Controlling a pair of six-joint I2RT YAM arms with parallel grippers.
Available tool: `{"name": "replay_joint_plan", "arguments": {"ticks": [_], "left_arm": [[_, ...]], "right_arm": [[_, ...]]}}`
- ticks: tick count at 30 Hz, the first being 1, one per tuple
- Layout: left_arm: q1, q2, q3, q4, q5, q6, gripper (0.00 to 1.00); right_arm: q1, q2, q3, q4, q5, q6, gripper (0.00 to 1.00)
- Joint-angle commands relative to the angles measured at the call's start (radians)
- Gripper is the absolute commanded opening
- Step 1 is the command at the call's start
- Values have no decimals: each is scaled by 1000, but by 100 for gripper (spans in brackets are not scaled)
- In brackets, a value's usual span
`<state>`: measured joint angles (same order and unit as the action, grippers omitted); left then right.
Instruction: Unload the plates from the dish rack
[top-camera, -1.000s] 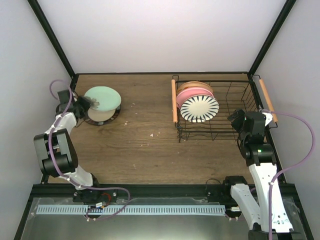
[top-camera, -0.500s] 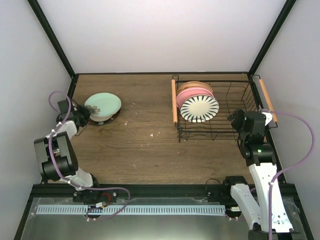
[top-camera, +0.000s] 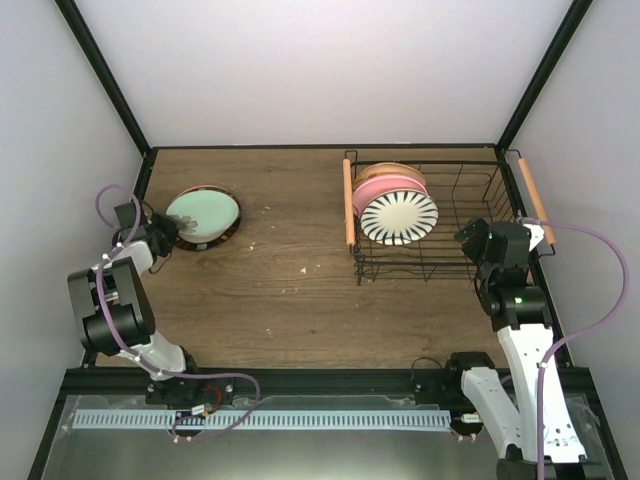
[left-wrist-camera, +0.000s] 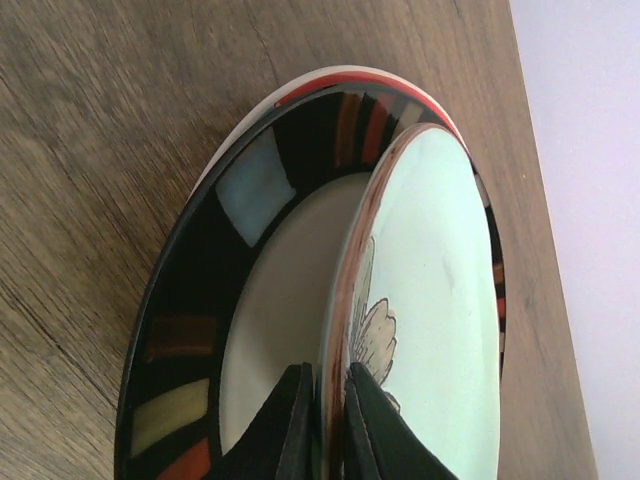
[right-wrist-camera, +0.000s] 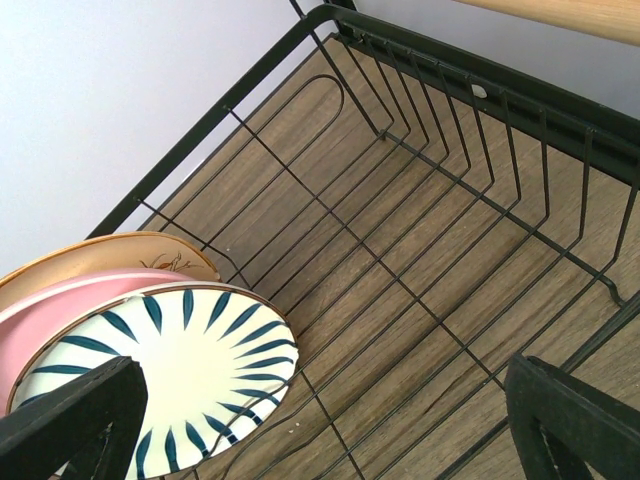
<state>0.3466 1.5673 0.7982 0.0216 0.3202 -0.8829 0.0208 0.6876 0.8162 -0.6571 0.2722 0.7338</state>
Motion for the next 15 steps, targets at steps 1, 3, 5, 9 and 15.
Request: {"name": "replay_joint_plan", "arguments": {"ticks": [1, 3, 5, 9, 15], "left_arm": [[3, 15, 54, 79, 16, -8, 13], [2, 20, 55, 74, 16, -6, 16], [3, 25, 54, 72, 14, -5, 21], [3, 30, 56, 65, 13, -3, 41], [2, 39, 57, 38, 13, 13, 74]], "right_arm": [[-5, -15, 27, 1, 14, 1, 100], [-4, -17, 26, -3, 15, 5, 100], [-4, -19, 26, -4, 16, 8, 100], [-4, -17, 22, -4, 15, 13, 100], [-4, -17, 17, -5, 7, 23, 100]]}}
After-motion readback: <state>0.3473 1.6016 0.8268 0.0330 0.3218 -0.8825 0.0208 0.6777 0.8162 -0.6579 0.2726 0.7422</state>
